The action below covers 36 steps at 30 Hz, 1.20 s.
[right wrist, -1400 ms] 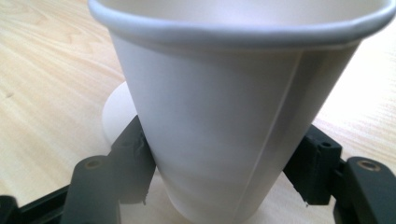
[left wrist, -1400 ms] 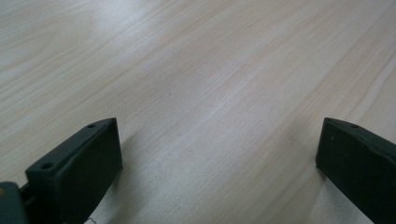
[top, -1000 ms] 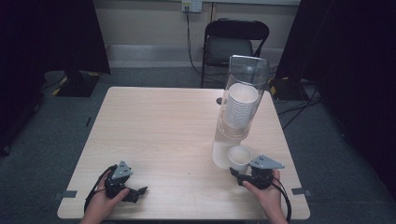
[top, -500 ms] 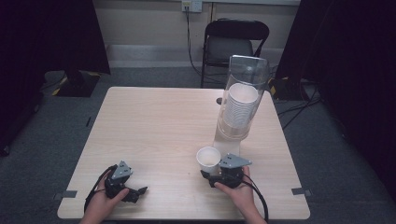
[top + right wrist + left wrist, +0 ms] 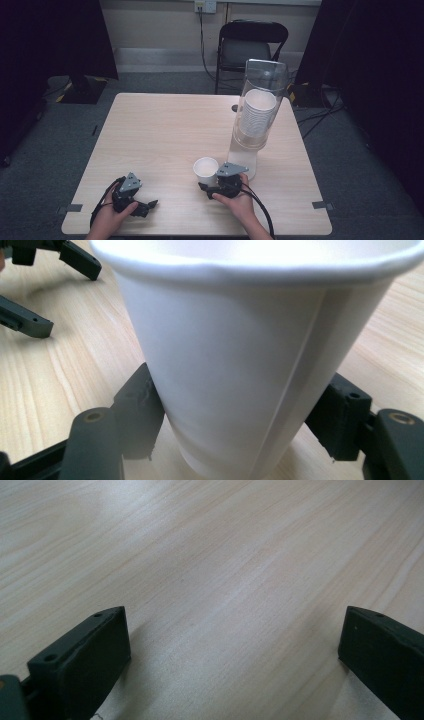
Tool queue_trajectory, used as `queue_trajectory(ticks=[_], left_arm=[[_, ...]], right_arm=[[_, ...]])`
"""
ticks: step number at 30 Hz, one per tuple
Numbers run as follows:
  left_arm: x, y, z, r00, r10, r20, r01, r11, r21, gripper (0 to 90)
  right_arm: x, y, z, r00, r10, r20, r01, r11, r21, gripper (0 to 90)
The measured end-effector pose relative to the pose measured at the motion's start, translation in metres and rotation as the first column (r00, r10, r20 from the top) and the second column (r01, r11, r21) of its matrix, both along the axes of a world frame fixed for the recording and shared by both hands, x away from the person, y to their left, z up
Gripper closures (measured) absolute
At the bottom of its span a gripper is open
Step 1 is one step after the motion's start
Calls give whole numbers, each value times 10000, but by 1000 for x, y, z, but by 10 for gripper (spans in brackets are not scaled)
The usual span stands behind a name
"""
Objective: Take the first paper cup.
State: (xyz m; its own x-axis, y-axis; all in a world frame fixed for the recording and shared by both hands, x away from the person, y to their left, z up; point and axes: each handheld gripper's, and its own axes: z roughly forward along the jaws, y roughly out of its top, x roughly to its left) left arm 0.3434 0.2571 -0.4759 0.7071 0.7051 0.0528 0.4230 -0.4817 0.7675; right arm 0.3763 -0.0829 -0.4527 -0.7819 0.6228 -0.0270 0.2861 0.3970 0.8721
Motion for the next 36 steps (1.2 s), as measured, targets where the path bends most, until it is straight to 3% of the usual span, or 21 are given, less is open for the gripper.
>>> queue_trajectory(ticks=[2, 9, 14, 16, 21, 32, 36], left_arm=[[0, 0, 0, 10000, 9, 0, -9, 10000, 4, 0], [0, 0, 0, 10000, 20, 10, -20, 10000, 15, 0], [0, 0, 0, 10000, 4, 2, -4, 10000, -11, 0], [0, 0, 0, 10000, 12, 10, -12, 10000, -8, 0], [0, 0, 0, 10000, 29, 3, -29, 10000, 26, 0], [0, 0, 0, 10000, 13, 12, -13, 10000, -4, 0], [0, 0, 0, 10000, 5, 3, -5, 10000, -10, 0]], right_arm=[[1, 3, -1, 10000, 35, -18, -35, 9999, 112, 301], [6, 12, -4, 9995, -23, -324, 17, 9998, -189, 299], [6, 12, -4, 9996, -123, -243, 118, 9997, -223, 291], [5, 8, -3, 9993, -307, -202, 304, 9994, -147, 210], [-2, -3, -1, 9989, -429, -179, 422, 9984, -366, 160], [-19, -36, 2, 9992, -360, -180, 352, 9984, -452, 145], [-22, -54, 7, 9983, -574, -124, 572, 9983, -139, 154]])
